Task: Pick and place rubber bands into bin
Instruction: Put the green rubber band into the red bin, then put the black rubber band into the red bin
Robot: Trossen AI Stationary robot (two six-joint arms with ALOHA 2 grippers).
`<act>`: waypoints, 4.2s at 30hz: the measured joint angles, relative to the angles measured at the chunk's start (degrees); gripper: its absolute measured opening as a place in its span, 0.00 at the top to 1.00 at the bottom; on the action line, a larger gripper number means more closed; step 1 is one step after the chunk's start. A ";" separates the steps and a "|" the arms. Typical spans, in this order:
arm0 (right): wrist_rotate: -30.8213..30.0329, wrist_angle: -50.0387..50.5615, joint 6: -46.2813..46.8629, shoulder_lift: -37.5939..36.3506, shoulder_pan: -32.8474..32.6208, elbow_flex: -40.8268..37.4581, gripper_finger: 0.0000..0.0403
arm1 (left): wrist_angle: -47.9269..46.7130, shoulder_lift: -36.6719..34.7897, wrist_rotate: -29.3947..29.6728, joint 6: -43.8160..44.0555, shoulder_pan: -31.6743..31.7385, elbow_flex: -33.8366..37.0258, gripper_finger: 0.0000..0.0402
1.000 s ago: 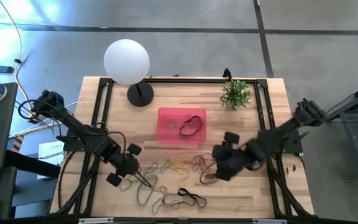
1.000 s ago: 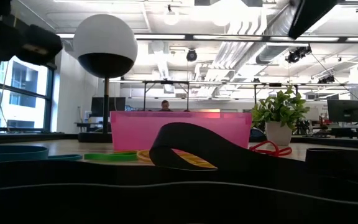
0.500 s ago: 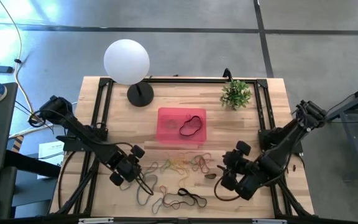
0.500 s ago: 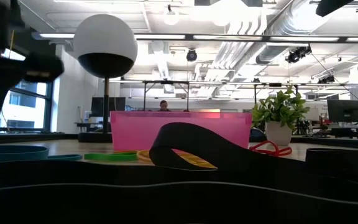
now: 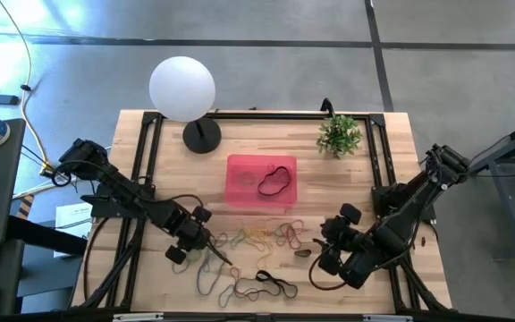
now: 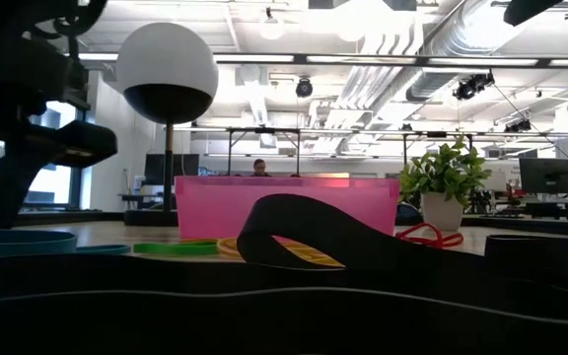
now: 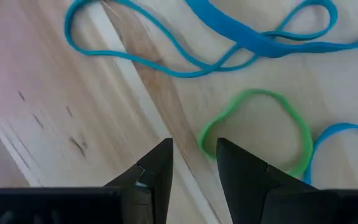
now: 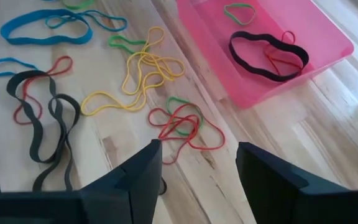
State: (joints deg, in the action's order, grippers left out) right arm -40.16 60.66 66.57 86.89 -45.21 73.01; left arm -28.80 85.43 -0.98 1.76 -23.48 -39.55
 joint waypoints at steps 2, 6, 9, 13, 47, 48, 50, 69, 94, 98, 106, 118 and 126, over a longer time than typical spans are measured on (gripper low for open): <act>0.00 0.24 -0.01 0.00 0.00 0.00 0.51 | 0.09 0.00 -0.29 0.00 -0.18 0.02 0.72; 0.02 0.76 -0.09 0.00 0.04 0.00 0.51 | 0.09 0.00 -1.36 0.11 -0.16 0.02 0.72; 0.04 1.08 -0.09 0.00 0.04 0.00 0.51 | 0.82 1.16 -1.58 1.31 -0.14 0.00 0.72; 0.06 1.23 0.11 0.00 0.07 0.00 0.51 | 1.54 3.48 -3.04 3.25 -0.09 -0.18 0.72; -0.44 1.86 0.02 0.04 1.49 0.00 0.51 | -7.30 -2.58 11.66 -2.00 6.29 -12.13 1.00; -0.44 1.86 0.02 0.04 1.49 0.00 0.51 | -8.38 -2.67 12.62 -3.20 6.98 -13.37 1.00; -0.42 1.86 0.02 0.04 1.44 0.00 0.51 | -9.98 -2.67 14.32 -5.67 8.33 -16.37 1.00; -1.87 1.80 0.00 0.04 1.83 0.00 0.51 | -7.25 -0.40 18.41 -27.02 33.01 -25.51 1.00; -2.03 0.58 -0.55 0.07 3.26 -0.04 0.51 | 1.22 13.03 14.05 -28.14 36.62 -25.42 0.93; -2.10 0.75 -0.55 0.07 3.30 -0.04 0.51 | 1.55 13.03 13.91 -28.38 36.58 -25.42 0.81; 5.60 -3.67 -0.66 -0.04 3.38 -3.86 0.51 | 1.60 10.53 4.41 -28.55 36.57 -25.42 0.63; 19.57 -40.63 -11.61 0.02 2.02 -23.62 0.54 | -4.45 -5.28 -1.38 -28.25 28.72 -25.42 0.66; 27.02 -51.81 -19.34 0.02 6.77 -29.31 0.63 | -11.35 -14.55 9.44 -22.85 23.71 -25.44 0.68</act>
State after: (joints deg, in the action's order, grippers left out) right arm -13.14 8.85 47.22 86.91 -38.45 43.70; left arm -40.15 70.88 8.46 -21.09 0.23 -64.99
